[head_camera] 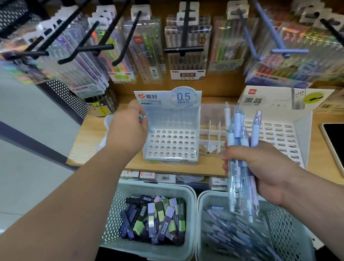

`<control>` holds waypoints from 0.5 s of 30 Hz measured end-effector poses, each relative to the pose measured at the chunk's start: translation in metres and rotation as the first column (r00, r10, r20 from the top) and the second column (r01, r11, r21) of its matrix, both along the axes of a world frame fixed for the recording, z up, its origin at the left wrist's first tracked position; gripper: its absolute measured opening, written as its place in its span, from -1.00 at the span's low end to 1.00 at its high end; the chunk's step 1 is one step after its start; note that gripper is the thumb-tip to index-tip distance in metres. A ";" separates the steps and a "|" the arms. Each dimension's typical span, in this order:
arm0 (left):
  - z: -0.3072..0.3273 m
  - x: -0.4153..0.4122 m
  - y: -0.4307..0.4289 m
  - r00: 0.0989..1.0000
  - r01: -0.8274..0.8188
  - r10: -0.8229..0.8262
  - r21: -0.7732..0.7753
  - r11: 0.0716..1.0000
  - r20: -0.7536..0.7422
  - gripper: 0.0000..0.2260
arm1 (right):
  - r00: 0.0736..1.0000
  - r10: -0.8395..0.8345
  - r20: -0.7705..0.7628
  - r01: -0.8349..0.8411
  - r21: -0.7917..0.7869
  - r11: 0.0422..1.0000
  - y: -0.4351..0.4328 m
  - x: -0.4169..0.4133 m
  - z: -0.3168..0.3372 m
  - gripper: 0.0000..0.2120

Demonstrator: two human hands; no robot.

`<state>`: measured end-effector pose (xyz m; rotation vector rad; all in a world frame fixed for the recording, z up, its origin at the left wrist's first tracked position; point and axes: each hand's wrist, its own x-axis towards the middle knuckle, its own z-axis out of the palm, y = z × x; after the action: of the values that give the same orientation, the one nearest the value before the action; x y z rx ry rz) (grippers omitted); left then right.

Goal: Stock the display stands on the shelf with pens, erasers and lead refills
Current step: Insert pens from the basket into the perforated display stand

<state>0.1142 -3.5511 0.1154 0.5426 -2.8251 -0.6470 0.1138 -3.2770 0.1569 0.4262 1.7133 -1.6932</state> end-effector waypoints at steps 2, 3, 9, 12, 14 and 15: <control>-0.003 -0.002 0.001 1.000 0.000 0.000 0.055 0.998 0.010 -0.89 | 1.000 -0.004 -0.004 0.004 0.004 1.000 0.002 -0.001 0.000 -0.85; -0.004 -0.003 0.001 1.000 -0.009 0.010 0.090 0.996 -0.002 -0.87 | 1.000 -0.005 -0.006 0.005 0.004 1.000 0.002 -0.002 0.000 -0.85; -0.009 -0.006 -0.001 0.987 -0.122 0.140 0.198 0.972 -0.077 -0.80 | 1.000 -0.003 0.004 0.003 -0.014 1.000 0.003 -0.002 0.001 -0.82; -0.010 -0.007 -0.003 0.980 -0.153 0.179 0.254 0.955 -0.084 -0.78 | 1.000 0.008 0.008 -0.008 -0.016 1.000 0.003 -0.002 0.001 -0.82; -0.010 -0.006 -0.002 0.980 -0.148 0.173 0.222 0.964 -0.097 -0.81 | 1.000 0.016 0.007 -0.016 -0.014 1.000 0.002 -0.002 0.002 -0.85; -0.011 -0.006 -0.002 0.979 -0.147 0.172 0.203 0.968 -0.111 -0.83 | 1.000 0.020 0.007 -0.019 -0.014 1.000 0.001 -0.002 0.002 -0.85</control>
<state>0.1085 -3.5527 0.1048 0.7260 -2.5820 -0.8959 0.1119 -3.2756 0.1584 0.4074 1.6943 -1.6869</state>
